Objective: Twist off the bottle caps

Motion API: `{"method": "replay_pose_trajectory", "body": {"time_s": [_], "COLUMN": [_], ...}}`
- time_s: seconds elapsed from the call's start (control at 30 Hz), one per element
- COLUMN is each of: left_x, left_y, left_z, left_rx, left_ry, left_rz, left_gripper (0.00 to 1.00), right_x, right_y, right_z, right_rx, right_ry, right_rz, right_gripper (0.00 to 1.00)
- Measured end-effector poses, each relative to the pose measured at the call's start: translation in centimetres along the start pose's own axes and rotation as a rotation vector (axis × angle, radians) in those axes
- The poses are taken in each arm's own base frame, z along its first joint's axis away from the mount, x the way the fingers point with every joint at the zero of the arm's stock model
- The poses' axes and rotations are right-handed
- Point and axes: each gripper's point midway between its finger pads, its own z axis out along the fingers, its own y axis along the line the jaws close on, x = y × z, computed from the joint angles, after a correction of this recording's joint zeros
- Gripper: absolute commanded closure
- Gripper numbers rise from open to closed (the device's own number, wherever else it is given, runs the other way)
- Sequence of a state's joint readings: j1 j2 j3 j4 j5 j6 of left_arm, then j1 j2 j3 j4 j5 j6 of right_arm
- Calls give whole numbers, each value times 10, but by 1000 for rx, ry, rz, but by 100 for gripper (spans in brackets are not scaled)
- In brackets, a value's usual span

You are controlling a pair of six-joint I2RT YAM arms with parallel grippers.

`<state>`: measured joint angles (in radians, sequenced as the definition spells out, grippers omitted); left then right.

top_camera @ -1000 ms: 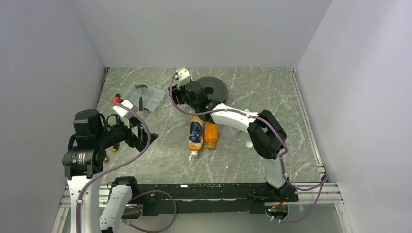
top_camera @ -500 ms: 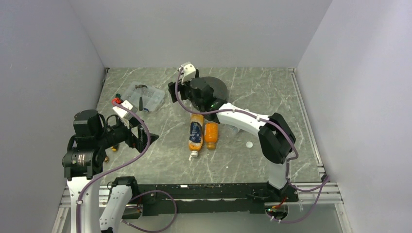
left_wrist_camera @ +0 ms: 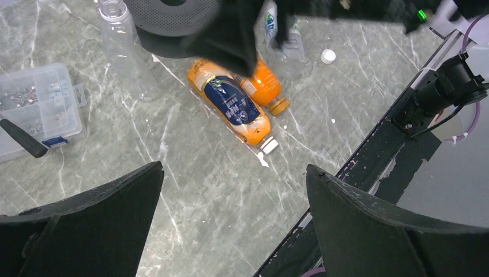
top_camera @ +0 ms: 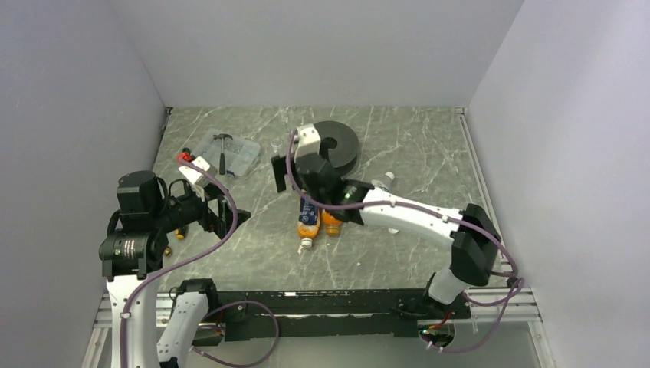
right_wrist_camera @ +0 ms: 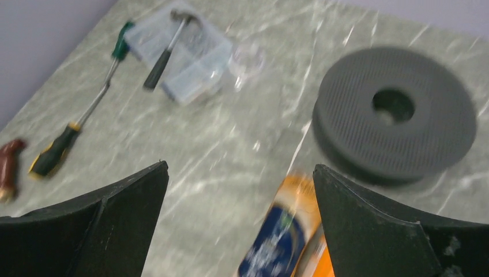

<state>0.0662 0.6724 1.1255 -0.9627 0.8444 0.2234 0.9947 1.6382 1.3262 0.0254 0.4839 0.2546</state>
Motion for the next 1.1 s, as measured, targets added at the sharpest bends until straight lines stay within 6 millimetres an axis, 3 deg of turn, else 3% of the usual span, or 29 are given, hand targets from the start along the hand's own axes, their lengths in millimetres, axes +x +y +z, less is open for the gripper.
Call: {"method": "replay_pose_trajectory", "body": {"time_s": [0.1,0.2,0.37,0.6,0.8,1.1], "left_x": [0,0,-3,-3,-3,-5], "left_y": [1,0,-1,-5,-8,-12], "left_z": [2,3,4,3,3,2], "left_rx": [7,17,31,54,69,83], "left_ry": [4,3,-6,-8,-7,-11], "left_rz": [-6,-8,-3,-6,-11,-8], "left_gripper": [1,1,1,1,0,0], "right_x": [35,73,125,188,204,211], "right_y": [13,5,-16,-28,-25,-20], "right_z": [-31,-44,-43,-27,-8,0], "right_rx": [-2,39,118,183,200,191], "right_ry": [85,179,303,434,466,478], "right_rz": [13,7,-25,-110,-123,-112], "right_gripper": [0,0,0,0,0,5]}}
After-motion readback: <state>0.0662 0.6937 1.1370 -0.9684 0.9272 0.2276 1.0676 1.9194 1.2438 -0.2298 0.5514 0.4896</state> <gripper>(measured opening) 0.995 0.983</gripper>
